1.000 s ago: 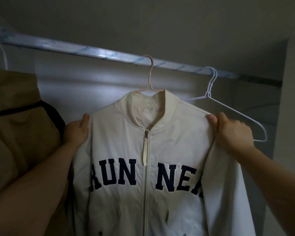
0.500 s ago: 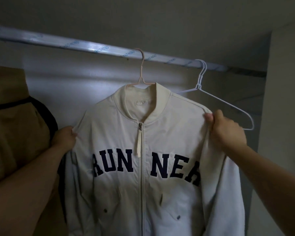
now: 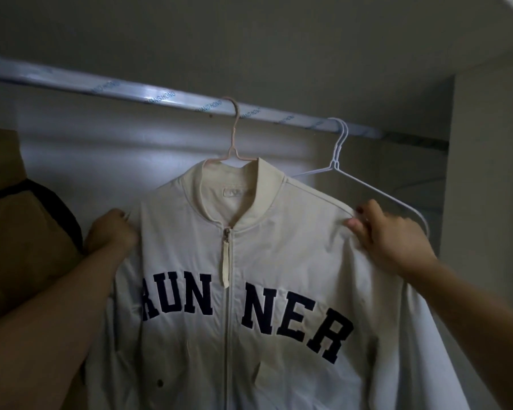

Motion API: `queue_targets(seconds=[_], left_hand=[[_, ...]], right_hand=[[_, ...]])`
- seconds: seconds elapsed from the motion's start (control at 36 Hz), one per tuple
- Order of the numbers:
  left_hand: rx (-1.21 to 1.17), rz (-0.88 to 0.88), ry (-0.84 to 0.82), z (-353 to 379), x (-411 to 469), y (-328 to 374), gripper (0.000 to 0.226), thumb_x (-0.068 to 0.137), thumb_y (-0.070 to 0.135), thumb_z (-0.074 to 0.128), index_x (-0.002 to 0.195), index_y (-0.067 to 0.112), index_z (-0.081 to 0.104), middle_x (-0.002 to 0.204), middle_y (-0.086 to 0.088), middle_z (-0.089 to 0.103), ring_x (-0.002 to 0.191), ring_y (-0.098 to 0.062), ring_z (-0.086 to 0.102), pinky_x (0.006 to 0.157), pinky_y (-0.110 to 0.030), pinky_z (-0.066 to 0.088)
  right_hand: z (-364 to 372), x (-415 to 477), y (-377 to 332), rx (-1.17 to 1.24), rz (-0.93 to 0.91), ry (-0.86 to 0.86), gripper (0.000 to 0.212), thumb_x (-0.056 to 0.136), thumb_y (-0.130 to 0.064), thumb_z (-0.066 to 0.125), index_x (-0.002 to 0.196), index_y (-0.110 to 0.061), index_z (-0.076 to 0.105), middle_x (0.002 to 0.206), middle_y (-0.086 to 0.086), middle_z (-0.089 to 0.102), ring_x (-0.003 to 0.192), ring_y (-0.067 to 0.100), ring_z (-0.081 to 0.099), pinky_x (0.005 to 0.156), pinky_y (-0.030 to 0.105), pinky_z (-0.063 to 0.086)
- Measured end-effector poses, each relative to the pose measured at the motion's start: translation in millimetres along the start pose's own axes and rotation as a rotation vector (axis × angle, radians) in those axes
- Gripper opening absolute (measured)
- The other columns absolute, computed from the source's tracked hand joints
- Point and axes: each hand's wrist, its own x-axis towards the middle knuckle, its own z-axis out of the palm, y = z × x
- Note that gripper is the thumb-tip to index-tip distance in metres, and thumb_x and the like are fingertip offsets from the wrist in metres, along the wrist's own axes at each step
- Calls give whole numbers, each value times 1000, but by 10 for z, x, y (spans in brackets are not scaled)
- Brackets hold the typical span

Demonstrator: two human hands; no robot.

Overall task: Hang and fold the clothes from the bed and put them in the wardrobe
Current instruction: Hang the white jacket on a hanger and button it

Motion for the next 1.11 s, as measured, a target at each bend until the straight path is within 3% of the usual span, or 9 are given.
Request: queue_targets(seconds=[0.17, 0.31, 0.61, 0.67, 0.72, 0.78, 0.83, 0.97, 1.11], left_hand=[[-371, 258, 172, -86, -165, 517, 30, 78, -3, 47, 95, 16, 64, 92, -5, 64, 82, -28, 59, 71, -31, 49], [-224, 367, 231, -135, -68, 428, 26, 81, -12, 42, 83, -2, 66, 84, -23, 65, 80, -37, 60, 67, -33, 44], [-160, 254, 140, -114, -27, 583, 21, 80, -11, 44, 76, 1, 60, 93, -27, 64, 79, -37, 58, 66, -33, 43], [-121, 223, 162, -123, -75, 629, 22, 80, -5, 45, 71, 11, 57, 87, -20, 65, 69, -29, 52, 63, -30, 39], [-108, 294, 238, -138, -166, 686, 20, 80, 7, 40, 73, 19, 55, 75, -12, 63, 64, -27, 47, 78, -35, 38], [-220, 398, 297, -127, -281, 750, 28, 79, 17, 32, 77, 16, 60, 70, -9, 62, 64, -29, 52, 88, -39, 38], [-427, 460, 300, -110, -387, 836, 35, 84, 20, 34, 82, 5, 65, 77, -13, 65, 72, -33, 58, 78, -40, 45], [-502, 506, 330, -82, -484, 890, 29, 95, 26, 38, 76, 12, 55, 79, -7, 59, 80, -32, 57, 81, -46, 45], [-433, 503, 312, -88, -437, 886, 38, 98, 32, 34, 79, 8, 56, 82, -11, 60, 84, -33, 57, 88, -46, 40]], right_hand=[[28, -25, -119, 34, 15, 116, 27, 104, -44, 36, 91, -21, 40, 70, 15, 64, 52, 45, 58, 48, 37, 40], [-21, 22, -51, 49, 8, 68, 23, 106, -36, 34, 88, -23, 36, 76, 17, 63, 58, 45, 58, 51, 41, 46], [-96, 114, -86, 269, 270, -131, 39, 99, -52, 27, 73, -25, 37, 79, 17, 64, 75, 41, 60, 65, 42, 47], [-110, 142, -151, 214, 286, -134, 31, 103, -43, 32, 82, -25, 45, 89, 18, 66, 81, 41, 61, 69, 44, 49], [-113, 158, -308, 206, 319, -76, 18, 103, -24, 41, 108, -20, 57, 110, 17, 66, 95, 40, 61, 80, 45, 50], [-52, 170, -534, 180, 291, 23, 41, 92, -4, 46, 131, -11, 54, 124, 19, 60, 109, 42, 57, 90, 48, 46], [0, 206, -810, 186, 263, 120, 49, 88, -3, 43, 136, -10, 51, 126, 18, 55, 112, 41, 52, 91, 49, 41], [133, 384, -1041, 135, 228, 278, 21, 104, -25, 48, 116, -12, 60, 107, 14, 57, 96, 36, 50, 81, 43, 33], [142, 486, -898, 156, 193, 377, 19, 100, -26, 58, 97, -10, 67, 86, 11, 56, 74, 35, 54, 63, 32, 30]])
